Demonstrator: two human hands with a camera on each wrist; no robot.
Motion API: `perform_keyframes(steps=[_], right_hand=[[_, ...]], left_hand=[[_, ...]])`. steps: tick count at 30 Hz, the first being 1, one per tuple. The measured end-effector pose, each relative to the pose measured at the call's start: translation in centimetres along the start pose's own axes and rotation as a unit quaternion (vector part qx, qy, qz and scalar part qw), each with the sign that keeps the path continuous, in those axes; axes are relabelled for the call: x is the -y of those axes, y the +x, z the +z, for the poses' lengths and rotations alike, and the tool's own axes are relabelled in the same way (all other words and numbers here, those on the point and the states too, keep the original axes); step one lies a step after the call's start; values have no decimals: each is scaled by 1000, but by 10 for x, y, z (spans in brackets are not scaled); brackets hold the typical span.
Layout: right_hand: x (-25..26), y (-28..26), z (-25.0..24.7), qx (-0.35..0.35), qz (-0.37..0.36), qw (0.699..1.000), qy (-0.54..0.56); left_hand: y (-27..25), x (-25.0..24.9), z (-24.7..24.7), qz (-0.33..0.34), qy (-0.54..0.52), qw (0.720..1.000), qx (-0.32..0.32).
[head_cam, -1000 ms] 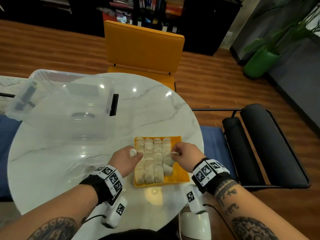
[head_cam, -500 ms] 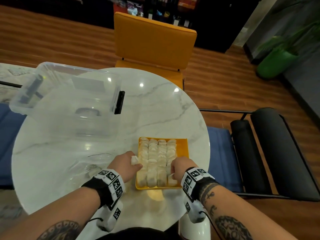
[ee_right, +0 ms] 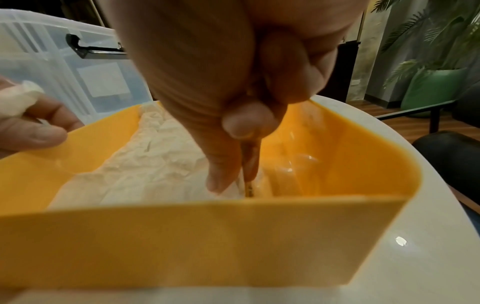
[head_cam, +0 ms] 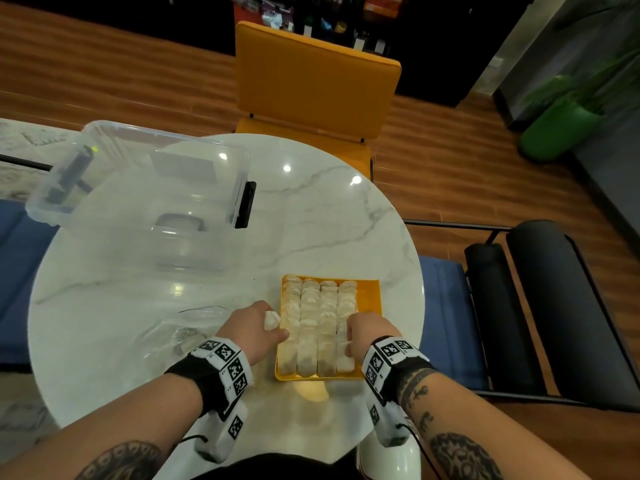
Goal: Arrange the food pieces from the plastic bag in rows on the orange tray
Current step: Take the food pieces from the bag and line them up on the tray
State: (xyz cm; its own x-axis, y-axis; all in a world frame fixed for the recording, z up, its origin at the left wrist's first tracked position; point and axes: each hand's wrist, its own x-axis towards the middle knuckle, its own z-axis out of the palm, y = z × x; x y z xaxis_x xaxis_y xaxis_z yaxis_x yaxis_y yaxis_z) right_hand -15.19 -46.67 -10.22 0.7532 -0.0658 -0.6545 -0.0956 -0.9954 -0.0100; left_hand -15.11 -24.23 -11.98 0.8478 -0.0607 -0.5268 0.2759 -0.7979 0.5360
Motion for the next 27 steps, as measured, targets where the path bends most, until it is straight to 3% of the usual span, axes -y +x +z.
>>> perform_keyframes(steps=[4,7,10,14,20,27], right_hand=[[-3,-10,-13,-14,3,999,28],[-5,-21,-26,-75,-26,991,107],[2,-36,-34,-133,-99,956,242],[22,-49,-37,-152,-140,915,345],[26,-54,-28,-195,-144,907,345],[15,-68,-7,-181,-178,905,341]], left_hand=[[-5,-4,-7,8,-22,1000,-17],[-11,-13,-12,40,-74,996,-13],[-14,-24,-13,90,-151,984,31],[-20,-38,-13,149,-233,955,109],[-27,-42,-7,169,-262,942,126],[-25,-28,0,209,-153,947,191]])
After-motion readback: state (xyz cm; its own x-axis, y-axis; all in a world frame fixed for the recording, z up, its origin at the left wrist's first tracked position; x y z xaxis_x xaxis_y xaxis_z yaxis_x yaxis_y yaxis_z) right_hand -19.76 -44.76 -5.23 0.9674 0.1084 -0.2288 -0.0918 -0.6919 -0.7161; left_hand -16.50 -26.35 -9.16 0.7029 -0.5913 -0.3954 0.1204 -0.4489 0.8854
